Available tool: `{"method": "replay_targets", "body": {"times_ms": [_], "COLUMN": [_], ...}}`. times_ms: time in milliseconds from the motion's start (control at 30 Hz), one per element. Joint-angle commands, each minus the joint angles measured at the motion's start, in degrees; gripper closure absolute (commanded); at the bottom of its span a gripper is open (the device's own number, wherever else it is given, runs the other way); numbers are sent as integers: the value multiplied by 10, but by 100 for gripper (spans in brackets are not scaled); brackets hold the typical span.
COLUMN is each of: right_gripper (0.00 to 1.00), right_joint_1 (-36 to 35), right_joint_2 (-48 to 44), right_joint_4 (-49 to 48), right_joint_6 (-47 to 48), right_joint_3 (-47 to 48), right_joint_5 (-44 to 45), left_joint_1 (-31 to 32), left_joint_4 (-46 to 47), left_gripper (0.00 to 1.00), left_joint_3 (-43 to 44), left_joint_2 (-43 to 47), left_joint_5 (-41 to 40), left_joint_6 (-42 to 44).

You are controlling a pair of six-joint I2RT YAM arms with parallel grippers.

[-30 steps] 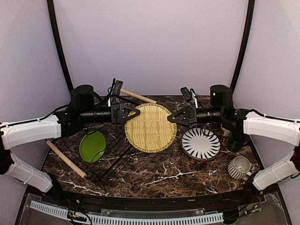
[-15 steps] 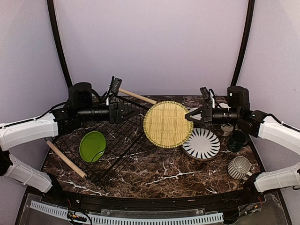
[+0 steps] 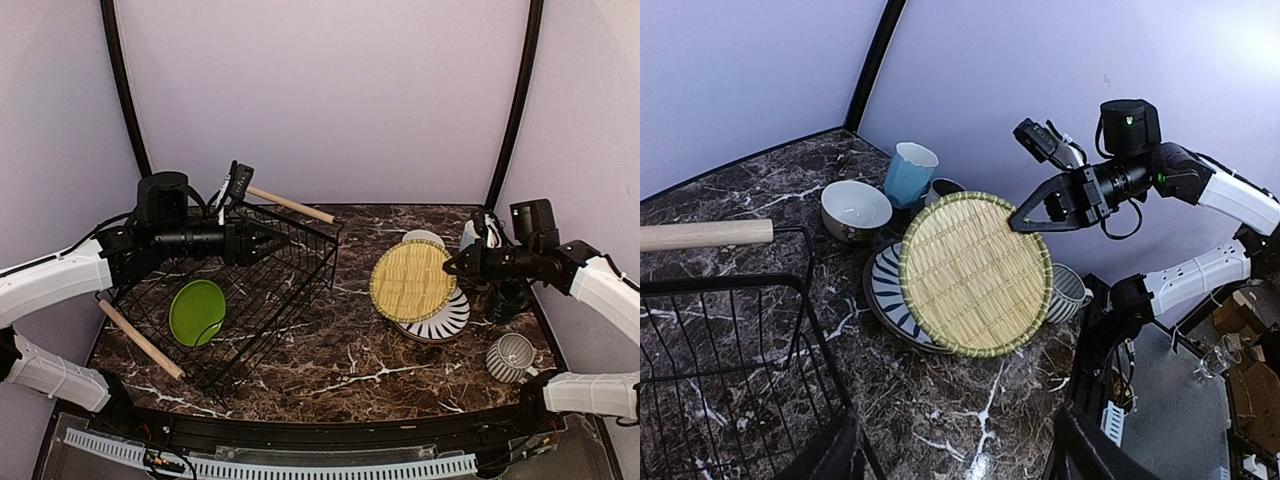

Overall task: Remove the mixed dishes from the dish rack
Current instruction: Place the plate with another plate.

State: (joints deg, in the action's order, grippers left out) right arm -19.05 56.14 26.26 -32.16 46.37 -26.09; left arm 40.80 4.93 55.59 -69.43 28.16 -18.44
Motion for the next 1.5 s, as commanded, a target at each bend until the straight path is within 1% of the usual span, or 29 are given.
{"method": "replay_targets", "body": {"times_ms": [0, 133, 200, 333, 367, 400, 500, 533, 600, 833, 1067, 1267, 1467], "right_gripper": [100, 100, 100, 100, 100, 100, 100, 100, 100, 100, 100, 100, 100], "right_joint_1": [52, 93, 113, 145, 153, 157, 165, 168, 175, 211, 212, 213, 213], "right_joint_2": [2, 11, 12, 14, 15, 17, 18, 18, 19, 27, 61, 87, 124], "right_joint_4": [16, 0, -8, -21, -22, -23, -24, -22, -20, -31, -45, -104, -120], "right_joint_6": [16, 17, 18, 22, 23, 24, 28, 29, 31, 34, 40, 27, 35], "right_joint_3": [-28, -52, -61, -74, -76, -77, -79, -79, -80, -96, -107, -123, -127], "right_joint_5": [-24, -58, -72, -90, -95, -97, -99, -98, -97, -114, -106, -125, -124], "left_joint_1": [3, 3, 3, 3, 3, 3, 3, 3, 3, 3, 3, 3, 3], "left_joint_4": [-41, -58, -72, -97, -99, -106, -115, -118, -122, -132, -138, -138, -145], "left_gripper": [35, 31, 24, 21, 18, 15, 13, 8, 5, 2, 1, 1, 1], "left_joint_3": [23, 26, 27, 31, 33, 34, 37, 36, 37, 37, 38, 37, 33], "left_joint_2": [24, 28, 30, 34, 36, 37, 40, 41, 44, 47, 50, 51, 55], "left_joint_5": [-21, -32, -40, -53, -58, -60, -66, -68, -72, -84, -92, -94, -98], "left_joint_6": [35, 43, 49, 60, 62, 66, 72, 74, 77, 84, 88, 88, 90]}}
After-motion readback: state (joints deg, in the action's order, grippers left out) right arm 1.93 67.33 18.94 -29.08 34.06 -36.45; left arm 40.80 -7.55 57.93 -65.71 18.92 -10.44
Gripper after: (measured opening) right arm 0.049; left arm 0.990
